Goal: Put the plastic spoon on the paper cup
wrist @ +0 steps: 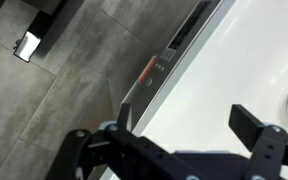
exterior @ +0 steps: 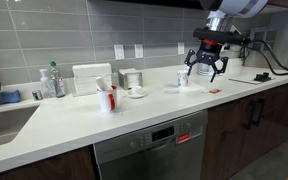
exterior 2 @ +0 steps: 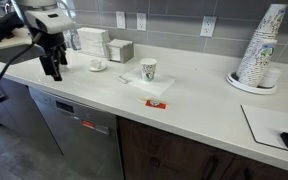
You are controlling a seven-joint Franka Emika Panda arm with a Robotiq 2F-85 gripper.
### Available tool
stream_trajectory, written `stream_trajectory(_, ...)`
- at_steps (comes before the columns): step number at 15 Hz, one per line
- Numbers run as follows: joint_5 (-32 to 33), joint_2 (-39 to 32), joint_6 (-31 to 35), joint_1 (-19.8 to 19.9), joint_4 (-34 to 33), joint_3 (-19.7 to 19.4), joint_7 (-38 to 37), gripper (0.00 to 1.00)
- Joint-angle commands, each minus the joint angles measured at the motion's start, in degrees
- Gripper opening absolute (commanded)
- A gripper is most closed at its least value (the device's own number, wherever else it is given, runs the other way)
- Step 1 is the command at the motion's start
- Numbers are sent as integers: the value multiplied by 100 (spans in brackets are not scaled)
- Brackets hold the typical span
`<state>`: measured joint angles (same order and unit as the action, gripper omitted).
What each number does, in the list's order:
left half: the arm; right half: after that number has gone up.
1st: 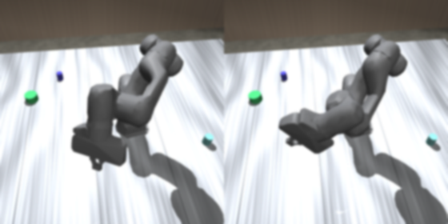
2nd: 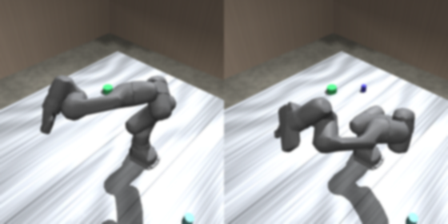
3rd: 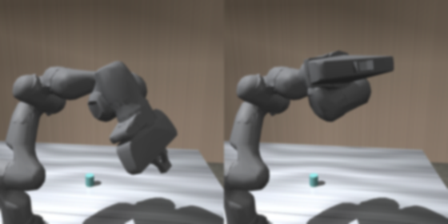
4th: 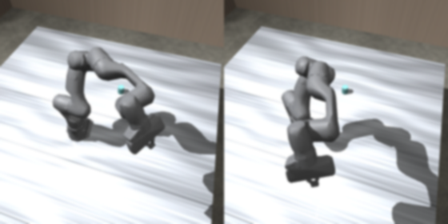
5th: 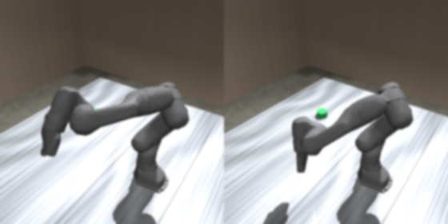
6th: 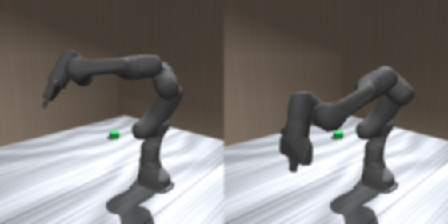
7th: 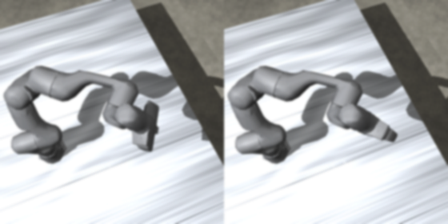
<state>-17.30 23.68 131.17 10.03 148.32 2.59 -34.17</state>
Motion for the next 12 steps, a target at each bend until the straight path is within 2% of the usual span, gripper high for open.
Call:
stream_trajectory(1, 331, -731, 545, 329, -388, -68, -855, 100)
stream_trajectory(4, 876, -1104, 904, 598, -588, -142, -1735, 100)
stream_trajectory(9, 2387, -1500, 1161, 988, -776, -366, -3503, 100)
stream_trajectory(10, 2436, -1535, 1145, 966, -810, -468, -3708, 100)
stream_trajectory(11, 2196, -1356, 1033, 737, -713, -554, -3252, 100)
stream_trajectory(12, 2291, -1404, 1033, 762, -747, -615, -3414, 100)
